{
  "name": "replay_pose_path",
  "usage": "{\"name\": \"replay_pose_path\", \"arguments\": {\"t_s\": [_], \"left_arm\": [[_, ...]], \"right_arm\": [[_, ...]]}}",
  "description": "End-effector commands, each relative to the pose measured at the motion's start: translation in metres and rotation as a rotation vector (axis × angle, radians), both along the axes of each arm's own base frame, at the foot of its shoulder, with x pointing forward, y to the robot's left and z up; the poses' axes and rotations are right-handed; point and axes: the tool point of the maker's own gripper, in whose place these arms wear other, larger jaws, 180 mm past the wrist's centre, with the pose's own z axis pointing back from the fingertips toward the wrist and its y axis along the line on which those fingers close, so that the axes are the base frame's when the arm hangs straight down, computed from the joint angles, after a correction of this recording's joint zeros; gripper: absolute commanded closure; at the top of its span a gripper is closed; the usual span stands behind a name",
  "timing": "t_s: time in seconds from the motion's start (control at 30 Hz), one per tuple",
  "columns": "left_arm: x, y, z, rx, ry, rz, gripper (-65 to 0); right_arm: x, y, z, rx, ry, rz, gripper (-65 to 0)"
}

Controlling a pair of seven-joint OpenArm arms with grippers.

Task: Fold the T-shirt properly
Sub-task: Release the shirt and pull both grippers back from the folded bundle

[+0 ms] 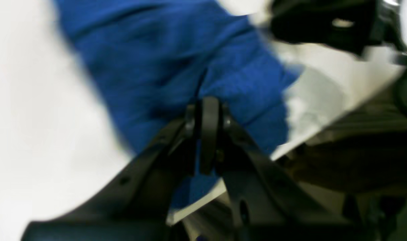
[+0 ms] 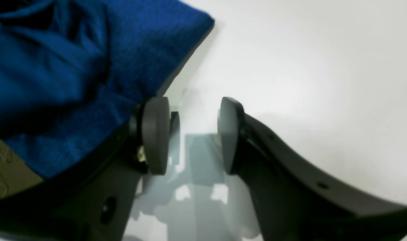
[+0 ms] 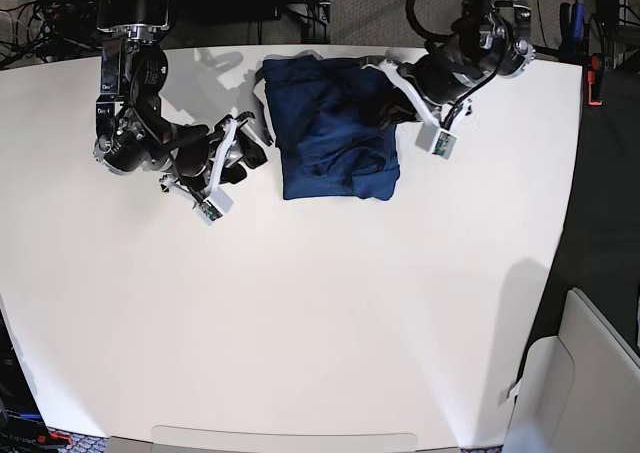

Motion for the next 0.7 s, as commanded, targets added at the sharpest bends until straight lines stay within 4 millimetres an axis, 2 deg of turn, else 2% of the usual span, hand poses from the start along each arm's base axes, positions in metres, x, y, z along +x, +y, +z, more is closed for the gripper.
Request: {"name": "replay_pose_path", "arguments": {"t_s": [0.0, 0.13, 0.47, 0.57, 0.67], "left_arm": [[0.004, 0.003, 0.01, -0.017, -0.035, 0.015, -0.6], [0.001, 0.018, 0.006, 0.003, -0.019, 0.053, -0.6], [-0.028, 0.053, -0.013, 0.075, 0.061, 0.102, -0.6], [-0.029, 0.049, -0.012, 0.065, 0.059, 0.101, -0.8], [-0.018, 0.042, -0.001, 0.037, 0.021, 0.099, -3.7]], "right_arm": [[0.01, 0.004, 0.014, 0.029, -0.055, 0.002, -25.4], [0.011, 0.004, 0.015, 0.029, -0.056, 0.003, -25.4], [0.014, 0.004, 0.017, 0.029, -0.064, 0.002, -25.4], [0.014, 0.007, 0.017, 0.037, -0.064, 0.004, -25.4], [0.014, 0.013, 0.019, 0.055, -0.065, 0.004, -25.4]]}}
